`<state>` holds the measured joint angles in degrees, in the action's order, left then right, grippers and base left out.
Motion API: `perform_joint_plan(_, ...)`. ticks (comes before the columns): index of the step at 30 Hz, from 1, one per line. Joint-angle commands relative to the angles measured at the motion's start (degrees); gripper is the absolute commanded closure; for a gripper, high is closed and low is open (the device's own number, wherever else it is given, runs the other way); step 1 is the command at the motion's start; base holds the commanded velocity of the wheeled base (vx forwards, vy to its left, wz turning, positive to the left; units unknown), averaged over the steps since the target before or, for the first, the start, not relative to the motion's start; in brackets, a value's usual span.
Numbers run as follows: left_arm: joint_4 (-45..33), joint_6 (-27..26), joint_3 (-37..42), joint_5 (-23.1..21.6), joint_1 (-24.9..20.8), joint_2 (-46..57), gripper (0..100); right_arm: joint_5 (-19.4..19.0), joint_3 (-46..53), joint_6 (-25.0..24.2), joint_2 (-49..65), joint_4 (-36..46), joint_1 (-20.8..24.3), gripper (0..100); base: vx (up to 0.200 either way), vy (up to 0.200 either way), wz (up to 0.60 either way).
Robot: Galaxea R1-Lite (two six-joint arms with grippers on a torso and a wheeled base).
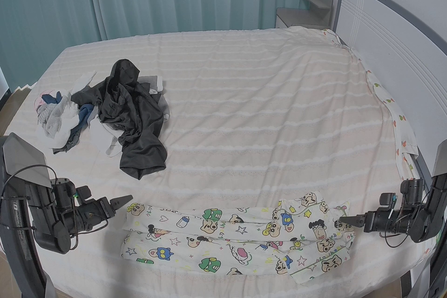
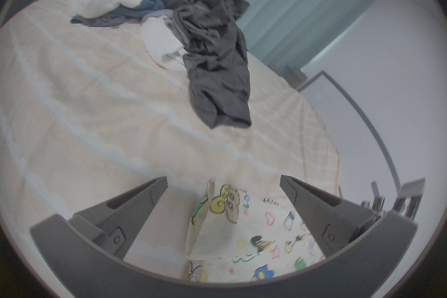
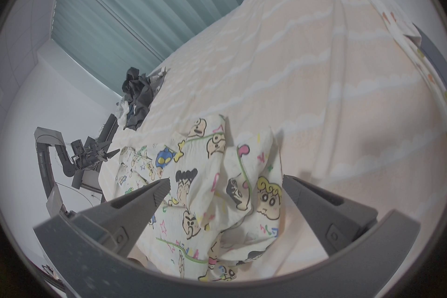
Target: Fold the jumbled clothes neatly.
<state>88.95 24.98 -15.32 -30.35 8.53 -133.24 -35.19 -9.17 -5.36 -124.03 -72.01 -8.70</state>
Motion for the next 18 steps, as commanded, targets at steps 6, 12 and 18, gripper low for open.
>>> perform_joint_plan(6,1.0,31.5,0.2,-0.7,2.8,18.5,0,1.0,-9.3,-6.9,6.3,0.6,3.6,0,0.000,0.000,0.00)
perform_joint_plan(12,1.0,45.1,1.1,-3.0,2.7,21.0,0,7.1,-20.5,-7.3,4.2,11.7,10.8,0,0.000,0.000,0.00)
perform_joint_plan(18,1.0,43.2,5.2,-9.7,2.7,19.6,0,7.6,-32.1,-7.0,3.5,29.0,15.0,0,0.000,0.000,0.00)
